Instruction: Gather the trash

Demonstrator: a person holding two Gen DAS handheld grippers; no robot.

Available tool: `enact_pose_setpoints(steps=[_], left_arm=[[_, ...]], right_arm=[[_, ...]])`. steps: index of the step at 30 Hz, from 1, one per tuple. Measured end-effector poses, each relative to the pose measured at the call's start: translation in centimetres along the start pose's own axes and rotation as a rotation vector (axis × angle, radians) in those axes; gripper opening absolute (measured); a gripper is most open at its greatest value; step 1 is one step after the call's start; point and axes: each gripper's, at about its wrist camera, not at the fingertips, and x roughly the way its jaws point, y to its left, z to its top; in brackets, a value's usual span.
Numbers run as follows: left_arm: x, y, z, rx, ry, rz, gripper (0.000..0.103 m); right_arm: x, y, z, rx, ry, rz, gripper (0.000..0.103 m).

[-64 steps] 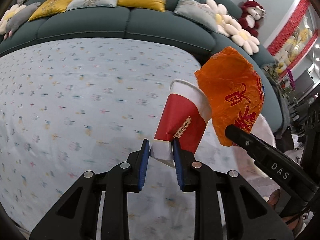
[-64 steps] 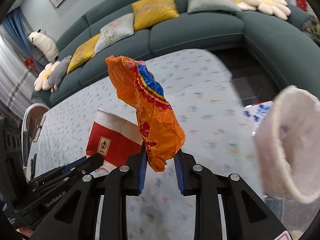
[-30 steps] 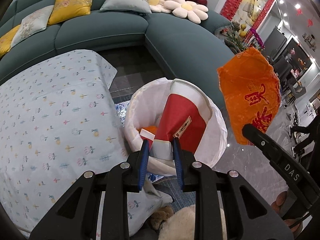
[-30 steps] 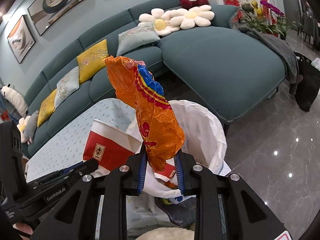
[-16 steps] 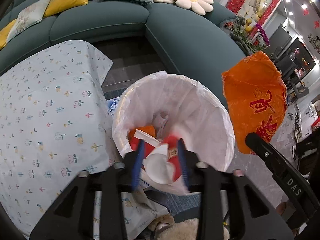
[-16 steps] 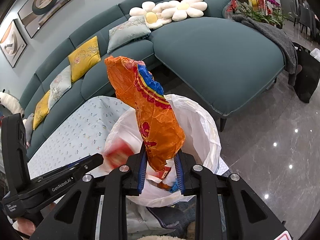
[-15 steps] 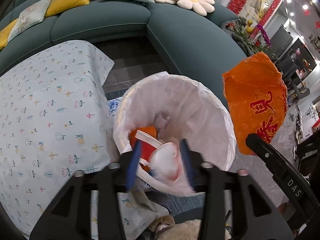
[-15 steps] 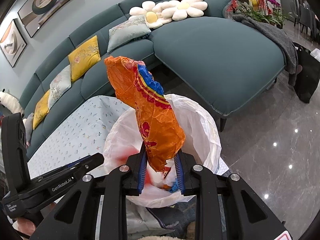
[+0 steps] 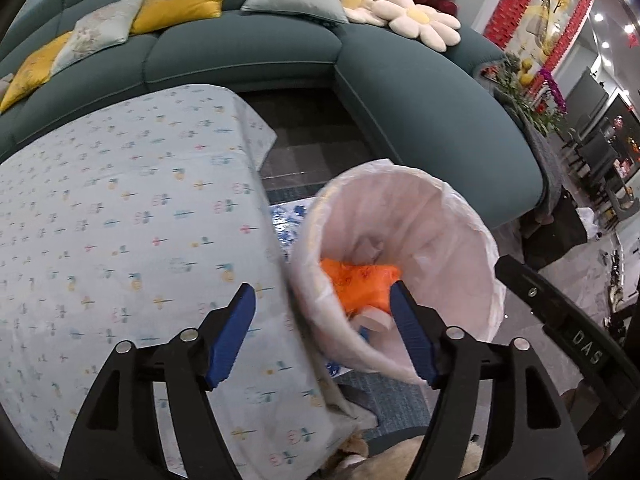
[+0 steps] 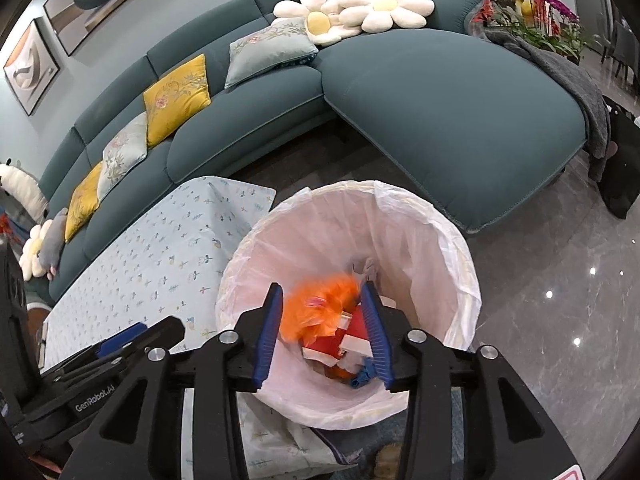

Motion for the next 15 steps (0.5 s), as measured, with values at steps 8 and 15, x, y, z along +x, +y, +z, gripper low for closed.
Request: enact_pose_setpoints(steps=[8,15], left_arm=[[-2.4,2.1,-1.8,-0.022,-0.028,0.049,0.075],[-4.1,3.5,-3.5,-0.022,-0.039,0.086,0.077]], right_arm=[[-1.5,1.6,-0.6,-0.024,-0.02,0.002,0.058],[-3.1,3.4,-2.4,-0.071,-0.032,-0.022,0.073]])
